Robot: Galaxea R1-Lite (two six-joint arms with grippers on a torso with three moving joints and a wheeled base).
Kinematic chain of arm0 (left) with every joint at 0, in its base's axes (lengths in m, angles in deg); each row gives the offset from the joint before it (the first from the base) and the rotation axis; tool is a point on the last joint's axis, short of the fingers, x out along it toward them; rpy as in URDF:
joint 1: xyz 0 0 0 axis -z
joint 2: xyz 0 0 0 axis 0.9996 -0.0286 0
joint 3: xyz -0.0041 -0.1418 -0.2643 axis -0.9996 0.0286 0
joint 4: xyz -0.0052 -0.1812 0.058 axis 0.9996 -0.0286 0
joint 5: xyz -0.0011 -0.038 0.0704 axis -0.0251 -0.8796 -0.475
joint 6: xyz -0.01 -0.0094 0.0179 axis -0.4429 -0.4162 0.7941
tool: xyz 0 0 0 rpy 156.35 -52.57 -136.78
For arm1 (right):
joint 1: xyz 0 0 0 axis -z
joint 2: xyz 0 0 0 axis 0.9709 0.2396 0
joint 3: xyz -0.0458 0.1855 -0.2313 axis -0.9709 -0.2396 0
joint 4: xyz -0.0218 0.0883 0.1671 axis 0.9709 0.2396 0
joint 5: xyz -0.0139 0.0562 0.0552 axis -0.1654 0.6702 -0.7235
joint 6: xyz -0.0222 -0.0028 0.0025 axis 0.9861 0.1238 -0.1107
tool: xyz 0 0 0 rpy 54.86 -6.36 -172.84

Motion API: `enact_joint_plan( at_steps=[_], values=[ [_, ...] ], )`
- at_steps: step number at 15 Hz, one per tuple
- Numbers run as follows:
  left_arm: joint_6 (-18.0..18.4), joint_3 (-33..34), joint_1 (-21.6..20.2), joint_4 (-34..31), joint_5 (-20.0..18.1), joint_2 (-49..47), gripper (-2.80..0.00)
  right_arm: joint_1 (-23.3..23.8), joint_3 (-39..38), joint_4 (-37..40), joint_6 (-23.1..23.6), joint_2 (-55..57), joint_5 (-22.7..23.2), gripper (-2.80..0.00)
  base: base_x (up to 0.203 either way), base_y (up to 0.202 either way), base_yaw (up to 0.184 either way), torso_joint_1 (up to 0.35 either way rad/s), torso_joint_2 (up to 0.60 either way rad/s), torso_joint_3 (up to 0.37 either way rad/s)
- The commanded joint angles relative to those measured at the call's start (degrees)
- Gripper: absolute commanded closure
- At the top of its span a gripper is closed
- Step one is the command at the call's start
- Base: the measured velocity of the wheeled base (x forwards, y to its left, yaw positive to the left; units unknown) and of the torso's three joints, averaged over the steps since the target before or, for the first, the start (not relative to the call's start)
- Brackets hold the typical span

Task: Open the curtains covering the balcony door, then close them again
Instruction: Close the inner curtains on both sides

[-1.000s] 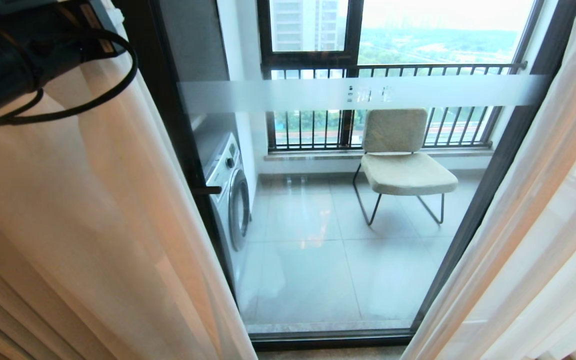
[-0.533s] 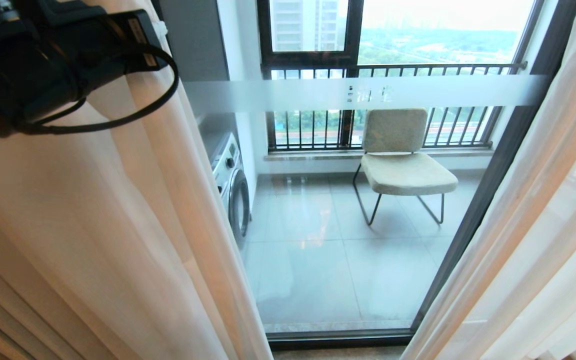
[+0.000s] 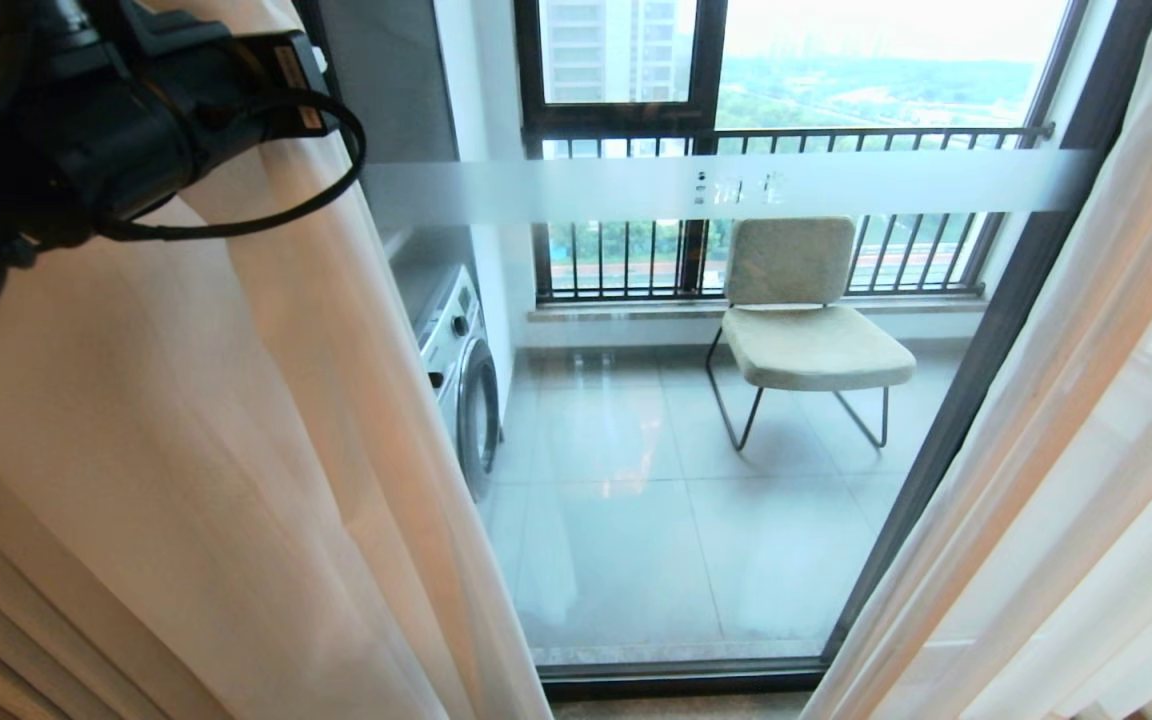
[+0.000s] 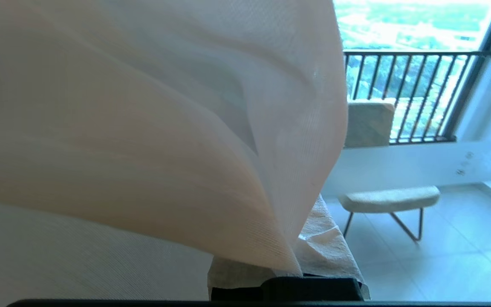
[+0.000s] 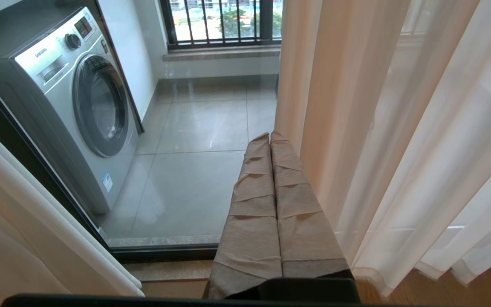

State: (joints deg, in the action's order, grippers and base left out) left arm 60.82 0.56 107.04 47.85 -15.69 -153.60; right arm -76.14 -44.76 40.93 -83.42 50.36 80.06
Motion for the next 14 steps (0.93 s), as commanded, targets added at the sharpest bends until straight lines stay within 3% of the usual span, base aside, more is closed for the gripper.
enact_joint_plan(
  at_steps=[1, 10, 14],
  values=[
    [0.1, -2.4, -1.8, 0.2, 0.0, -2.9, 0.00, 0.0, 0.0, 0.0, 0.0, 0.1, 0.0, 0.00, 0.000, 0.000, 0.000, 0.000, 0.00, 0.000],
    [0.1, -2.4, -2.3, 0.4, -0.3, -3.4, 0.00, 0.0, 0.0, 0.0, 0.0, 0.1, 0.0, 0.00, 0.000, 0.000, 0.000, 0.000, 0.00, 0.000],
    [0.0, -2.3, -2.3, 0.4, -0.3, -3.4, 0.00, 0.0, 0.0, 0.0, 0.0, 0.1, 0.0, 0.00, -0.004, -0.114, -0.003, -0.002, 0.01, 0.004]
  ],
)
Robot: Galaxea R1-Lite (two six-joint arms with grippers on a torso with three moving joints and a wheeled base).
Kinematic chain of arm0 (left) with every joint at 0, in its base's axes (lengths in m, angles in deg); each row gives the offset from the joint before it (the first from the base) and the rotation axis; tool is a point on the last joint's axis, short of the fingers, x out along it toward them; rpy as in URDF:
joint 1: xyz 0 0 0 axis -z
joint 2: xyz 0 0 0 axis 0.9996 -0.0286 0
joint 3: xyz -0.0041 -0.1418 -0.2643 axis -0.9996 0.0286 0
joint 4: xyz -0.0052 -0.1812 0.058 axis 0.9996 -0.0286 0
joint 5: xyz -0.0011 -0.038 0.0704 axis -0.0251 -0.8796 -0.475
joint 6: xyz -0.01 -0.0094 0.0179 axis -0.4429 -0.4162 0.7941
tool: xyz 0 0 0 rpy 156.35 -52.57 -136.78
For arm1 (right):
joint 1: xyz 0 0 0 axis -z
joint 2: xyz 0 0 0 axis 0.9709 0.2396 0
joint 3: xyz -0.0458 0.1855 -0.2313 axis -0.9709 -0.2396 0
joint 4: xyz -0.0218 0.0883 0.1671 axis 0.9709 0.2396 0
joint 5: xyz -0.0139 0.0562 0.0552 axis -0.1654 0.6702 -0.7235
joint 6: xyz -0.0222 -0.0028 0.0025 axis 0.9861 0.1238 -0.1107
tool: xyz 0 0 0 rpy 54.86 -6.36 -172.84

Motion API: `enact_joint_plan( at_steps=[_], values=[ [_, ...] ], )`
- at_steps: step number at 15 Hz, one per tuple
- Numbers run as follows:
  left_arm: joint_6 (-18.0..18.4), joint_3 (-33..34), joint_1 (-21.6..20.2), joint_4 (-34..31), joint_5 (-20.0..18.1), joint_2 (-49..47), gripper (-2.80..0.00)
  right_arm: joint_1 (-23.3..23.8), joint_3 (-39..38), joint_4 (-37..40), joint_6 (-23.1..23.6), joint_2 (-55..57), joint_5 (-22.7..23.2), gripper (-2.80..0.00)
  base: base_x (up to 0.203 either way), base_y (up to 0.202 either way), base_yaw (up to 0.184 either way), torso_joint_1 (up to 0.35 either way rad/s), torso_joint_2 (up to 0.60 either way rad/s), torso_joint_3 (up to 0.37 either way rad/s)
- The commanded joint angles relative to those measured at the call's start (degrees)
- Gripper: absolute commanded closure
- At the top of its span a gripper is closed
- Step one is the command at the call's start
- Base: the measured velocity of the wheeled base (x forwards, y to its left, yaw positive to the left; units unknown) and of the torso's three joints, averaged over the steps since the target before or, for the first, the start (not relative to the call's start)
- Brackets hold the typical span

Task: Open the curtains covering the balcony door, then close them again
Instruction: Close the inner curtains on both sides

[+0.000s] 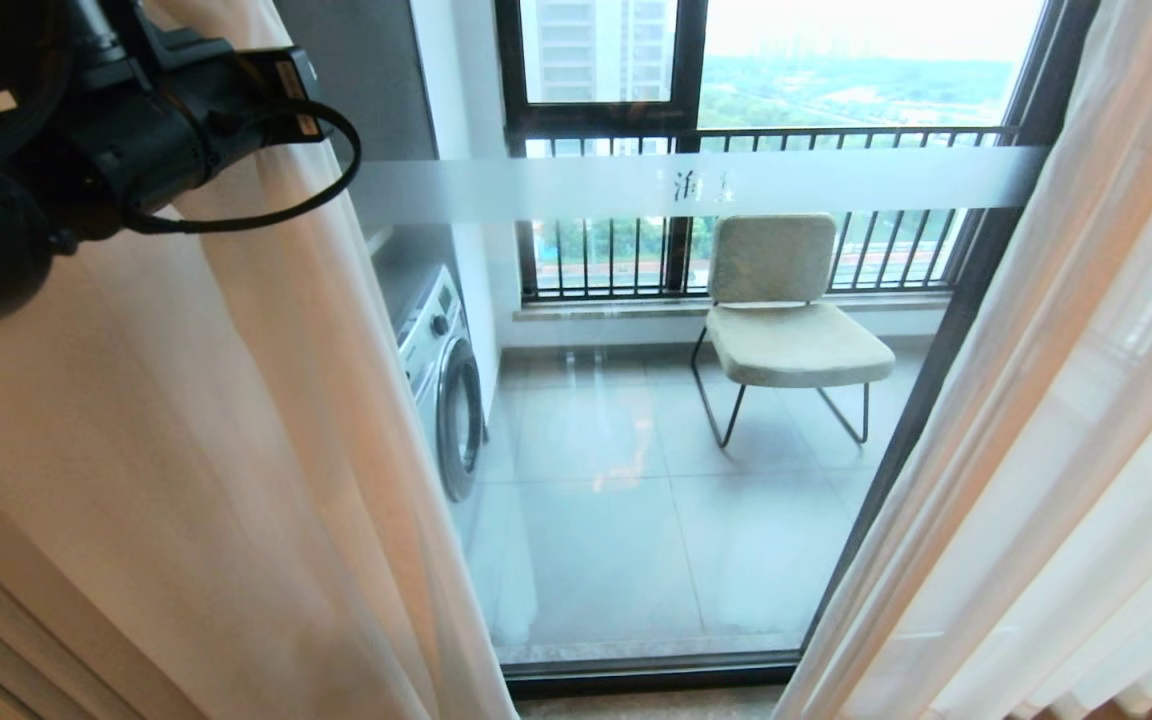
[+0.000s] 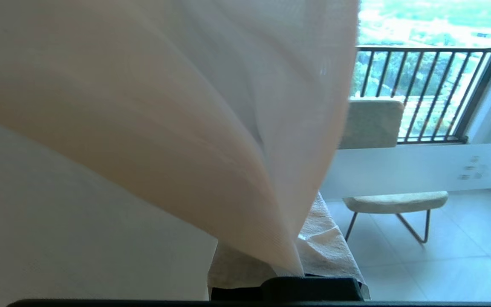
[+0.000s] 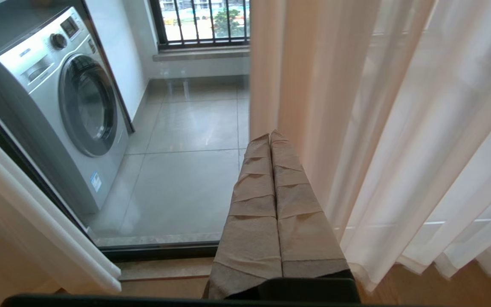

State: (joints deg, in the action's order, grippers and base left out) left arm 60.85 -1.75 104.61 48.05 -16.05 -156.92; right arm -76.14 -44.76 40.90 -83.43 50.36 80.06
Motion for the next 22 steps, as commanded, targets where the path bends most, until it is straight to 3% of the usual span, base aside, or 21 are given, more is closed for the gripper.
enact_joint_plan(
  at_steps=[1, 22],
  values=[
    [0.0, 0.0, 0.1, 0.2, 0.0, 0.0, 0.00, 0.0, 0.0, 0.0, 0.0, 0.1, 0.0, 0.00, 0.000, -0.186, 0.000, 0.005, 0.00, 0.000],
    [0.0, 0.0, 1.3, 0.2, -0.2, 1.0, 0.00, 0.0, 0.0, 0.0, 0.0, 0.1, 0.0, 0.00, 0.000, -0.189, 0.002, 0.002, 0.00, 0.003]
  ],
)
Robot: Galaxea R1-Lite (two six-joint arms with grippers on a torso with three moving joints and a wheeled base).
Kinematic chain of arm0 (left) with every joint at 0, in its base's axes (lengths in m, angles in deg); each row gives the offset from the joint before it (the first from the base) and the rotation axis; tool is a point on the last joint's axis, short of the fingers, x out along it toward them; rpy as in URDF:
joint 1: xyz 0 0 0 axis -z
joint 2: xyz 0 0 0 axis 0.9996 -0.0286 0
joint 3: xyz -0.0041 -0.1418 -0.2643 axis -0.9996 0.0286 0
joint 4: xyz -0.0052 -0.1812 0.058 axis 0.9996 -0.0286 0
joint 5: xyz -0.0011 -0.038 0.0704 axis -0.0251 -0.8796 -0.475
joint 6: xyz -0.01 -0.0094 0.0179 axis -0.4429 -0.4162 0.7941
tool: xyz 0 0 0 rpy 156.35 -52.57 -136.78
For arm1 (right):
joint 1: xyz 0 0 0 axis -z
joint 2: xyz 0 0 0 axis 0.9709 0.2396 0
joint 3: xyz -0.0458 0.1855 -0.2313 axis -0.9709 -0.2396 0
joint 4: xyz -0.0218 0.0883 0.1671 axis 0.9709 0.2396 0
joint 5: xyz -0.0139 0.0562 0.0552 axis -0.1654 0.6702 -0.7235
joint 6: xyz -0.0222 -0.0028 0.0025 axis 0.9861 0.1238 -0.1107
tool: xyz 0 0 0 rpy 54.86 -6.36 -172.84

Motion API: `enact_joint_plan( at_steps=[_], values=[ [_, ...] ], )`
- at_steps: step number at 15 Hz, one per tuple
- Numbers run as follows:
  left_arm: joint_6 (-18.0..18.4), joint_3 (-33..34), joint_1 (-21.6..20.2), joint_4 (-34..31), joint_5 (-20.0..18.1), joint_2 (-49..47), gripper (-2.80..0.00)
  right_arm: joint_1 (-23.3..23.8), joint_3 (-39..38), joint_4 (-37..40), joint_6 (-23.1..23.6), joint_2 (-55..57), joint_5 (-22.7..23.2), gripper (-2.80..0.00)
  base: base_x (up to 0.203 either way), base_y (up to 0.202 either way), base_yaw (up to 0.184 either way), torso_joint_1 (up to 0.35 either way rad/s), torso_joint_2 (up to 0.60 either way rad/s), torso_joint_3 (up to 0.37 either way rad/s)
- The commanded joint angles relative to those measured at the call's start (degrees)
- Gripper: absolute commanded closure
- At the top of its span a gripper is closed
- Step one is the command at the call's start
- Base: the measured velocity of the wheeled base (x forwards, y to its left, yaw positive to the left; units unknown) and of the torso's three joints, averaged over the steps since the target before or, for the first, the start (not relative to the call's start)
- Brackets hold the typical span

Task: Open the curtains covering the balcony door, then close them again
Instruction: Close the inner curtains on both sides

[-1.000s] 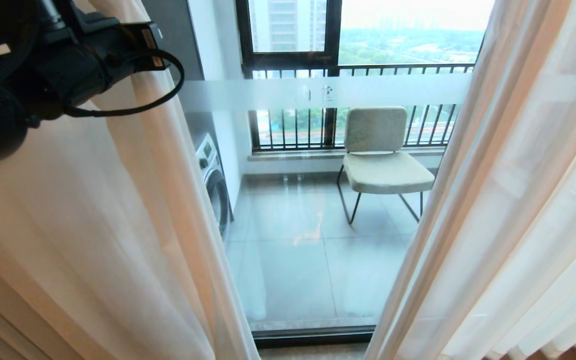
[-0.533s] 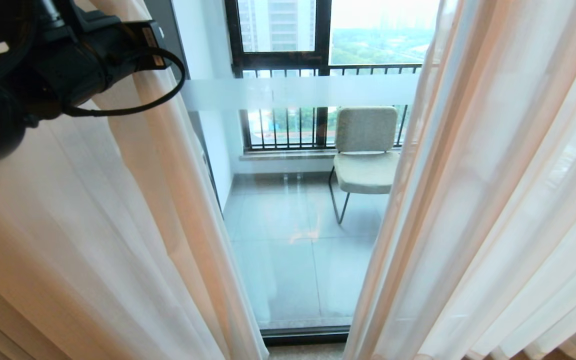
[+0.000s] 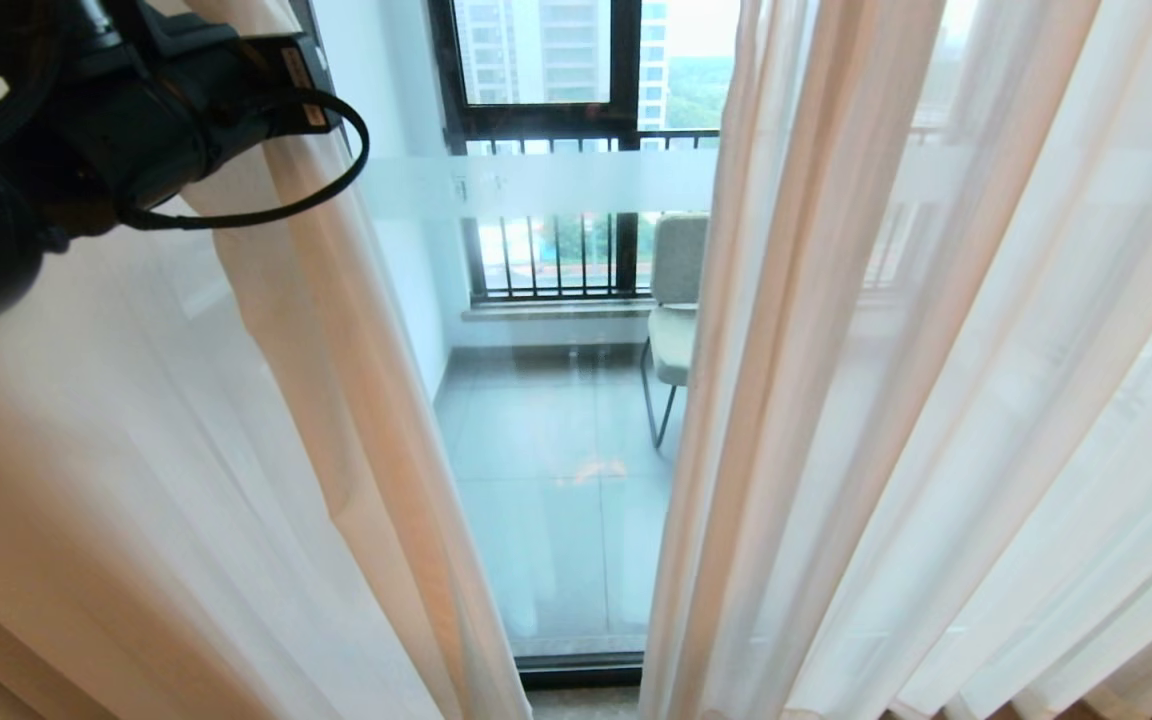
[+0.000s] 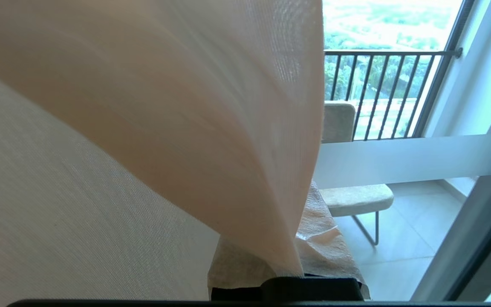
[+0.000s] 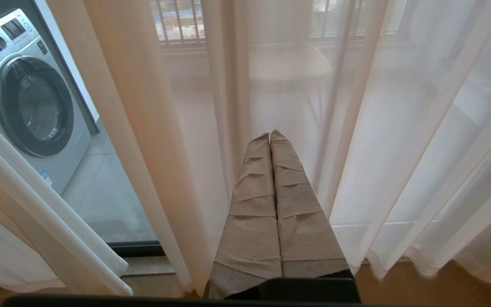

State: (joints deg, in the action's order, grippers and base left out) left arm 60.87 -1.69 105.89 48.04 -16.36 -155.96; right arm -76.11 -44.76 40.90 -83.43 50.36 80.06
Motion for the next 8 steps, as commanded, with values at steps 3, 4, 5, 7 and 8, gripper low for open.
enact_joint_plan(
  at_steps=[3, 4, 5, 7, 8],
  values=[
    [0.0, 0.0, 0.0, 0.2, 0.1, 0.1, 0.00, 0.0, 0.0, 0.0, 0.0, 0.1, 0.0, 0.00, 0.000, -0.192, 0.005, 0.002, 0.00, 0.005],
    [0.0, 0.0, 0.0, 0.2, 0.1, 0.1, 0.00, 0.0, 0.0, 0.0, 0.0, 0.1, 0.0, 0.00, 0.000, -0.189, 0.005, -0.002, 0.00, 0.002],
    [-0.1, 0.1, 0.0, 0.2, 0.1, 0.1, 0.00, 0.0, 0.0, 0.0, 0.0, 0.1, 0.0, 0.00, 0.000, -0.188, 0.004, 0.002, 0.00, 0.005],
    [-0.1, 0.1, -0.1, 0.2, 0.1, 0.1, 0.00, 0.0, 0.0, 0.0, 0.0, 0.1, 0.0, 0.00, 0.000, -0.186, 0.002, -0.001, 0.00, -0.001],
    [-0.1, 0.2, -0.1, 0.2, 0.1, 0.1, 0.00, 0.0, 0.0, 0.0, 0.0, 0.1, 0.0, 0.00, 0.000, -0.190, 0.001, 0.007, 0.00, 0.002]
  ],
)
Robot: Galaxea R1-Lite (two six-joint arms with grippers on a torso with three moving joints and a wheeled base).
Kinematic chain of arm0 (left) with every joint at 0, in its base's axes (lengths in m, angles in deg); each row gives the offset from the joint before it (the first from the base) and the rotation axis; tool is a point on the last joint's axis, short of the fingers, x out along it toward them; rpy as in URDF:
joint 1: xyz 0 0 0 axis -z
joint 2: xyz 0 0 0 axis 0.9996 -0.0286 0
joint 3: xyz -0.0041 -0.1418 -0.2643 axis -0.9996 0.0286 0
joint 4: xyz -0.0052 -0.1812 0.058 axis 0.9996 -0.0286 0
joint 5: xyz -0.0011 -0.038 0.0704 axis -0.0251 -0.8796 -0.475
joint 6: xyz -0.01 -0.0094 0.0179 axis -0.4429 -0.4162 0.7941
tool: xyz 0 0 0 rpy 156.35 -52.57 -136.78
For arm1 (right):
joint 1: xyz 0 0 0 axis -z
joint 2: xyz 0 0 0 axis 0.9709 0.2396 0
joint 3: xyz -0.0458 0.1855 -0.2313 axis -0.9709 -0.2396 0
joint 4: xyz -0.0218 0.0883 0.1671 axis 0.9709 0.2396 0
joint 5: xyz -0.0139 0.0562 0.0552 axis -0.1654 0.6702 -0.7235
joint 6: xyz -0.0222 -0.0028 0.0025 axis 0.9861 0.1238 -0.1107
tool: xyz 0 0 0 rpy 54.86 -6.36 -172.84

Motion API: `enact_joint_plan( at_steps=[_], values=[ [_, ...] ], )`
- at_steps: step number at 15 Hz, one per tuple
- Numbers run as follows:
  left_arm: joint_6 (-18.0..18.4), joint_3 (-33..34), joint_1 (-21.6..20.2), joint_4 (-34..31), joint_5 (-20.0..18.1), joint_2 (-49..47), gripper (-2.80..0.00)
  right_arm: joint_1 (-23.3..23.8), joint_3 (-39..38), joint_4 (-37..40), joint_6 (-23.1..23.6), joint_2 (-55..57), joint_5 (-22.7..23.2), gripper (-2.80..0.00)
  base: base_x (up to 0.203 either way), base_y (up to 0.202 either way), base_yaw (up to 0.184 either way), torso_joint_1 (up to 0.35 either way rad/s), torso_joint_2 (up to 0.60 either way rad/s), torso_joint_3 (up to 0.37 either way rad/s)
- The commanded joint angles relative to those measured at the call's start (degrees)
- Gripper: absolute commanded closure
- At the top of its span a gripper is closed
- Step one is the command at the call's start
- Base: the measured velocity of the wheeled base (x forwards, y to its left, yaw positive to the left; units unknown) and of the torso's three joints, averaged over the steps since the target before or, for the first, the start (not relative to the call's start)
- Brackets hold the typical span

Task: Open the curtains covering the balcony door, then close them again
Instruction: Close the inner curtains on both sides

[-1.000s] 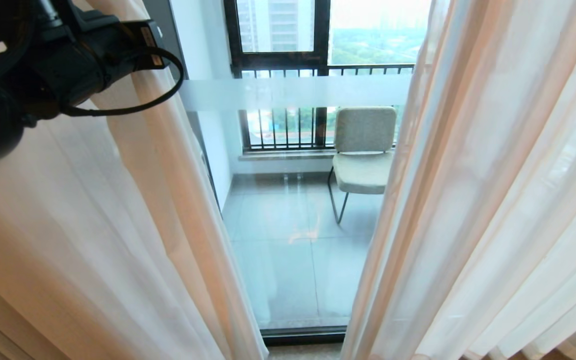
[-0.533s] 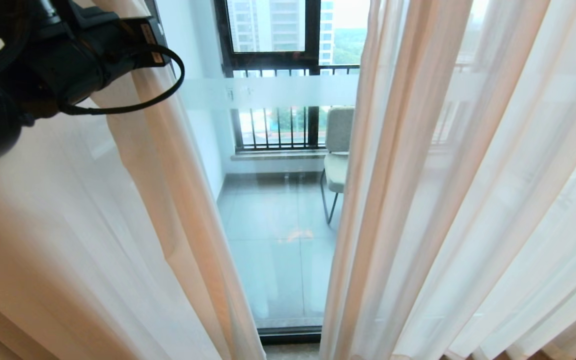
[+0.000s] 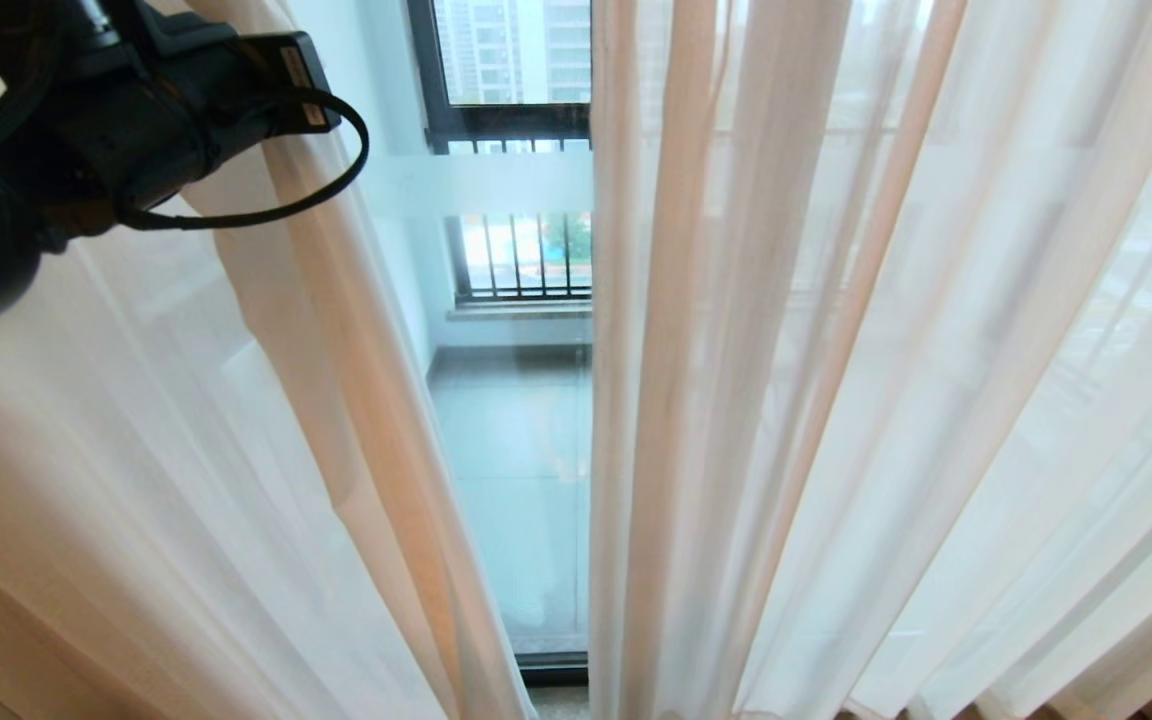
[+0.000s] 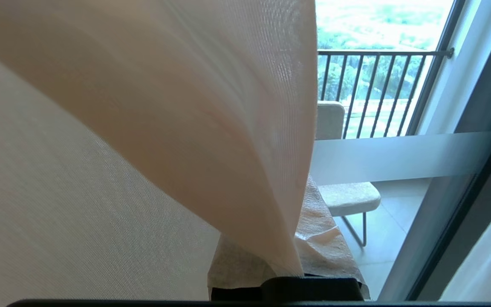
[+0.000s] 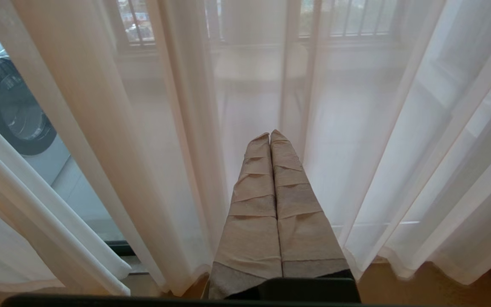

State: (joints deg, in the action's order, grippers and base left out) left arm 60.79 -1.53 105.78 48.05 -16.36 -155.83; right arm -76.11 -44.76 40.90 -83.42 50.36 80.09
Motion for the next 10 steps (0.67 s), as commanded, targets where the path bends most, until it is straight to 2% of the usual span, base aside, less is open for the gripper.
enact_joint_plan(
  at_steps=[1, 10],
  values=[
    [0.0, 0.0, 0.0, 0.2, 0.1, 0.0, 0.00, 0.0, 0.0, 0.0, 0.0, 0.1, 0.0, 0.00, 0.000, -0.188, 0.001, 0.002, 0.00, 0.003],
    [-0.1, 0.1, -0.1, 0.2, 0.1, 0.1, 0.00, 0.0, 0.0, 0.0, 0.0, 0.1, 0.0, 0.00, 0.000, -0.184, 0.005, 0.002, 0.00, 0.002]
  ],
)
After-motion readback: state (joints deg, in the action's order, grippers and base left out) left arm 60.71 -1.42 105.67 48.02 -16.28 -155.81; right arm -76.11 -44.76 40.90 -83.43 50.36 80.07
